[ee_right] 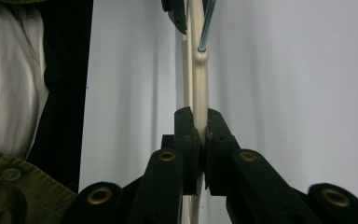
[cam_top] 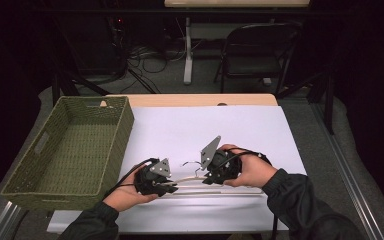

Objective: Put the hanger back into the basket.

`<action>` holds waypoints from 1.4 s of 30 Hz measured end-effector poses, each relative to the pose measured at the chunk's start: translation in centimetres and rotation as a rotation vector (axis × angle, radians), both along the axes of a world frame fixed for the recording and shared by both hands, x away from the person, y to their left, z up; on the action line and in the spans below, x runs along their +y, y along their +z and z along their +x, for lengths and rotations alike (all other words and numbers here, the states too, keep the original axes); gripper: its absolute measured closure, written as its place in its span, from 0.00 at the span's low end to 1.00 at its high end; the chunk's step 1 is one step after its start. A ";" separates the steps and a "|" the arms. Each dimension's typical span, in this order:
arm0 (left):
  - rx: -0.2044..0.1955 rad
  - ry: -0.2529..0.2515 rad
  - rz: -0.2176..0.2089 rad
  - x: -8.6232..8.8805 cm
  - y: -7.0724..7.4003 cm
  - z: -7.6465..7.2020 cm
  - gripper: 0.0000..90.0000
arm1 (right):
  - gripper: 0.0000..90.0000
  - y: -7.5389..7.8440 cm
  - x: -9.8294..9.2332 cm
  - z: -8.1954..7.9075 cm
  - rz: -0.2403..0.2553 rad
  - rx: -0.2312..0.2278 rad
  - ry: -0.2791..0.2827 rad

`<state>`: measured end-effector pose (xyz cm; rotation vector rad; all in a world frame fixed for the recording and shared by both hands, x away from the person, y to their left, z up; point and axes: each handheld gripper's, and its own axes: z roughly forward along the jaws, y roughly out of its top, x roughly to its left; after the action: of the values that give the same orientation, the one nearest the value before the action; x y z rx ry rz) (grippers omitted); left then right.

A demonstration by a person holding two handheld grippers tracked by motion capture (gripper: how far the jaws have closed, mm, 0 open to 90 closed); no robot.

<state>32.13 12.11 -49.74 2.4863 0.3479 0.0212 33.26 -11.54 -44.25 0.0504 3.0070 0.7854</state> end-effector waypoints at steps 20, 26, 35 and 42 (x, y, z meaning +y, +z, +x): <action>-0.028 -0.056 0.022 -0.4 0.0 -0.2 0.94 | 0.95 -0.2 0.2 -0.1 -0.009 -0.011 0.002; -0.039 -0.077 0.015 -0.6 0.1 -0.8 0.97 | 0.86 -0.1 -0.2 0.2 0.006 -0.008 -0.039; -0.007 -0.004 -0.058 0.6 0.9 -1.6 0.97 | 0.61 1.6 -3.6 0.4 0.141 -0.041 -0.178; -0.001 0.082 -0.101 2.1 2.7 -2.7 0.97 | 0.61 2.7 -6.6 -0.1 0.196 -0.050 -0.246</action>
<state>29.44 14.20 -47.08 2.3705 0.4400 0.0375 33.21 -18.12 -41.54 0.3905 2.7925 1.0300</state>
